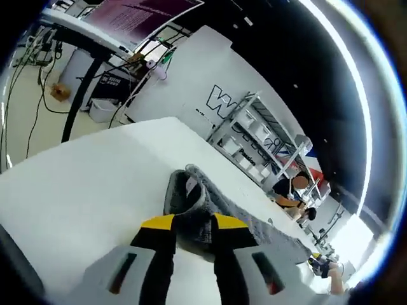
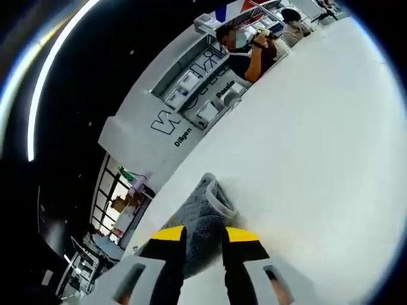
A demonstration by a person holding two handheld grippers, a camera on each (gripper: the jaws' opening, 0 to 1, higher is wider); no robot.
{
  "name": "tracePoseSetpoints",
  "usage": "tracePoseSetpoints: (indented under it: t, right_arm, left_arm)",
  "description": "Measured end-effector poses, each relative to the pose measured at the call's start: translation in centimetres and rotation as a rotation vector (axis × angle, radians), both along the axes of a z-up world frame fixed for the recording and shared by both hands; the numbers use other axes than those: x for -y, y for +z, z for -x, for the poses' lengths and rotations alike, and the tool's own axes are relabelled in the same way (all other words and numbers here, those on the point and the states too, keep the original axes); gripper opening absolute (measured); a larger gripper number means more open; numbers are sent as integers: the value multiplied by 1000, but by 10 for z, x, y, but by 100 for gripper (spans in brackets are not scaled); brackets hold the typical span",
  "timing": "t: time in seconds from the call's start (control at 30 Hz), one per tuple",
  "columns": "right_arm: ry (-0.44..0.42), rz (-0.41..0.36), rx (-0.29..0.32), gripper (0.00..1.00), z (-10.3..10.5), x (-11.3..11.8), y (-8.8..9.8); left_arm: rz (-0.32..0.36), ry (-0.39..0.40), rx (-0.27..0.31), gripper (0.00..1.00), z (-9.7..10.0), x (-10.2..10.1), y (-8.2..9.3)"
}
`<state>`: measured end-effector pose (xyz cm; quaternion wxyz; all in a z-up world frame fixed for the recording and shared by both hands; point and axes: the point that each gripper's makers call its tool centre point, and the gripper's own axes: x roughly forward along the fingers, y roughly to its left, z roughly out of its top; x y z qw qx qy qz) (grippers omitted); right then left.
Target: Fold the towel on the table until its edges align and the towel forms a compact rectangular stack.
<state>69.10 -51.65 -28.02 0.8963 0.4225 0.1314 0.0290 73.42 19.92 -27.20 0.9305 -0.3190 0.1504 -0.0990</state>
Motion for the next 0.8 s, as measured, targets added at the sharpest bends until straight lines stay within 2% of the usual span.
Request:
tracePoseSetpoints:
  t: [0.2, 0.47, 0.63, 0.8]
  right_arm:
    - [-13, 18, 4, 13, 3, 2, 1]
    - [-9, 54, 39, 5, 5, 3, 14]
    - [21, 141, 88, 4, 6, -11, 34]
    - [100, 223, 146, 4, 6, -46, 57]
  left_arm:
    - [-71, -12, 11, 11, -8, -4, 0]
    - [-91, -10, 35, 5, -9, -3, 5]
    - [-136, -21, 86, 4, -6, 4, 20]
    - [-183, -97, 169, 3, -5, 30, 45]
